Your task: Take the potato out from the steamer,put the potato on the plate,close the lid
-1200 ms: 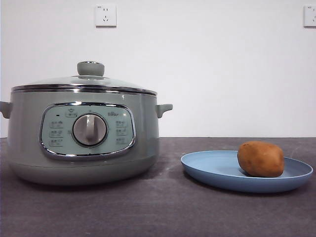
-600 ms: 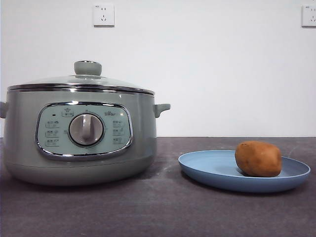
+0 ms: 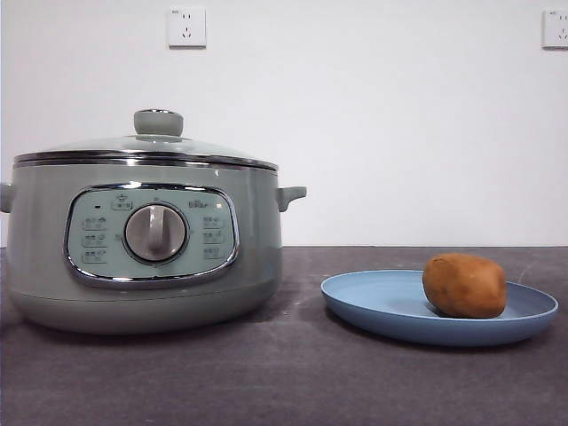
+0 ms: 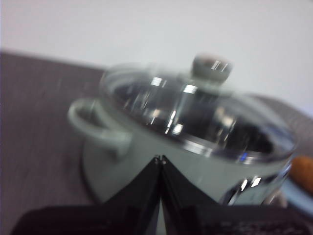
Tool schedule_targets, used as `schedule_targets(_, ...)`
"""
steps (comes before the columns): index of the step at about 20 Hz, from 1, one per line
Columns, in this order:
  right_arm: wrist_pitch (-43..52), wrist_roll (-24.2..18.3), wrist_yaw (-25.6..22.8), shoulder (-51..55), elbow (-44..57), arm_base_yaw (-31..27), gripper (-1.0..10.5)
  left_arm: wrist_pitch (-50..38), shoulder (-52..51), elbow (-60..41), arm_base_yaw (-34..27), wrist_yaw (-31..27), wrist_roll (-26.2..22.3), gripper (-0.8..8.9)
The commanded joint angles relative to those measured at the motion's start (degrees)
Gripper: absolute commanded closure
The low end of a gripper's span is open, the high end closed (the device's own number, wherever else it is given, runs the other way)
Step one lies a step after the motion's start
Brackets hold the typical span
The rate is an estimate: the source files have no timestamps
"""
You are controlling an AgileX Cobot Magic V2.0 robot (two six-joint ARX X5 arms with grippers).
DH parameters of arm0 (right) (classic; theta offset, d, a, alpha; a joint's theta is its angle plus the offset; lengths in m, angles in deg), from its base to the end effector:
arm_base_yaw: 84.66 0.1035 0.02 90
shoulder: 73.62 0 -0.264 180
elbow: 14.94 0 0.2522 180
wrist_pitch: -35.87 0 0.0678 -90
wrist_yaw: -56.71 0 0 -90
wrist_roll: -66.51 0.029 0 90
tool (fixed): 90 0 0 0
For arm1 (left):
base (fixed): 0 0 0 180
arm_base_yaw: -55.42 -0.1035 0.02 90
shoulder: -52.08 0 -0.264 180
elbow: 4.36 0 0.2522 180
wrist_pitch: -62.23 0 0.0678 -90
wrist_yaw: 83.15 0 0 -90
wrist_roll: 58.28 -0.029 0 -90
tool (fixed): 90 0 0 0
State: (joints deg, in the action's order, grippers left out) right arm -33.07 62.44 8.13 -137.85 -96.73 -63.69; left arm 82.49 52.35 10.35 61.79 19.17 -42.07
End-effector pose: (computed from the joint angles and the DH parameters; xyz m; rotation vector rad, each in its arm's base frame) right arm 0.1813 0.0900 0.3474 0.1073 0.8878 1.0434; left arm 0.0946 -0.0168 0.1579 -0.2855 0.1473 -0.3094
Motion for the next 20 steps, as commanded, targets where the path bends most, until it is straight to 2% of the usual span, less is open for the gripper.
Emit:
schedule_targets(1, 0.2, -0.5, 0.2, 0.0, 0.0, 0.0, 9.5, 3.6, -0.1, -0.8, -0.8, -0.2, 0.3, 8.17)
schedule_targets(18, -0.1, -0.4, 0.2, 0.0, 0.0, 0.0, 9.5, 3.1, -0.1, -0.8, -0.9, -0.2, 0.2, 8.17)
schedule_targets(19, -0.3, -0.9, 0.1, 0.1, 0.0, 0.1, 9.5, 3.1, -0.1, -0.8, -0.9, -0.2, 0.2, 8.17)
schedule_targets(20, -1.1, -5.0, -2.8, 1.1, 0.0, -0.4, 9.5, 3.1, -0.1, -0.8, -0.9, -0.2, 0.2, 8.17)
